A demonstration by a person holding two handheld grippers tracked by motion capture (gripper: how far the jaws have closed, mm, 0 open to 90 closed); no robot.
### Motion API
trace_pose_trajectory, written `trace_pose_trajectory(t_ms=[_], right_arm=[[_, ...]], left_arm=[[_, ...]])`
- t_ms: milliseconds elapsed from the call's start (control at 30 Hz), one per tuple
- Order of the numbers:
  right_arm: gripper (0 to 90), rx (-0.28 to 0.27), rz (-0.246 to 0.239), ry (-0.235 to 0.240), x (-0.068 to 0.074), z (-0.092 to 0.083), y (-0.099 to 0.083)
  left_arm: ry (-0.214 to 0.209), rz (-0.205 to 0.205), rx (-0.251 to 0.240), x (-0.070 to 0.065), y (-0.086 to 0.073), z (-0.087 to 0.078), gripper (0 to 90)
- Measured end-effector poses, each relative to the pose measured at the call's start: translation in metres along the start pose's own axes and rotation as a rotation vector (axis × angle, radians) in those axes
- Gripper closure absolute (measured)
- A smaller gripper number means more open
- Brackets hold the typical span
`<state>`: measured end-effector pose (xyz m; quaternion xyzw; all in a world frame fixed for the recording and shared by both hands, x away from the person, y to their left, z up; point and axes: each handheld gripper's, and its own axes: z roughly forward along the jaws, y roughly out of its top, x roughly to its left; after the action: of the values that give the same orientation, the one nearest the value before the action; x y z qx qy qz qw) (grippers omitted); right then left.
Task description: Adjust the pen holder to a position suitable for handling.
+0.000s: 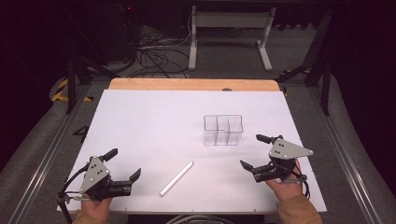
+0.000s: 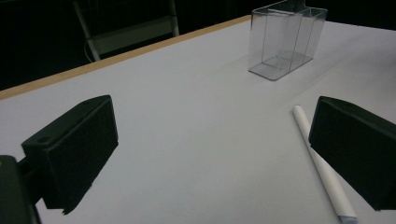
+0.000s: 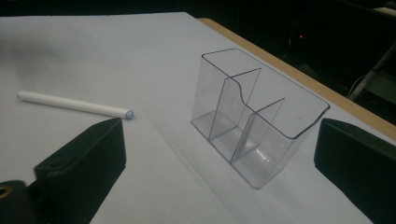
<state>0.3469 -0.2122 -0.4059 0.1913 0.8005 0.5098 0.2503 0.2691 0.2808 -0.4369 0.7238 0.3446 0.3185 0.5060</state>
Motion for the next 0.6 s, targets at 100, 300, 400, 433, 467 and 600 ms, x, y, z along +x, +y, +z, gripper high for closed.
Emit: trace_pose_trajectory(t_ms=[100, 300, 400, 433, 467, 600], right_arm=[[10.2, 0.027, -0.003, 0.014, 0.001, -0.001, 0.009], [20.4, 0.069, -0.012, 0.081, -0.002, 0.007, 0.026], [21.3, 0.106, -0.043, 0.096, -0.003, 0.016, 0.034], [21.6, 0.116, -0.057, 0.099, -0.003, 0.019, 0.036], [22.2, 0.126, -0.067, 0.100, -0.003, 0.022, 0.038], [25.1, 0.161, -0.096, 0.096, -0.007, 0.032, 0.045]], left_arm=[[-0.006, -0.006, 0.001, 0.000, 0.000, 0.000, 2.1], [-0.009, -0.005, 0.004, 0.000, 0.000, 0.001, 2.1], [-0.008, -0.003, 0.006, 0.000, 0.000, 0.001, 2.1], [-0.009, -0.004, 0.004, 0.001, 0.000, 0.001, 2.1], [-0.009, -0.004, 0.004, 0.001, 0.000, 0.001, 2.1], [-0.007, -0.003, 0.007, 0.000, 0.000, 0.002, 2.1]])
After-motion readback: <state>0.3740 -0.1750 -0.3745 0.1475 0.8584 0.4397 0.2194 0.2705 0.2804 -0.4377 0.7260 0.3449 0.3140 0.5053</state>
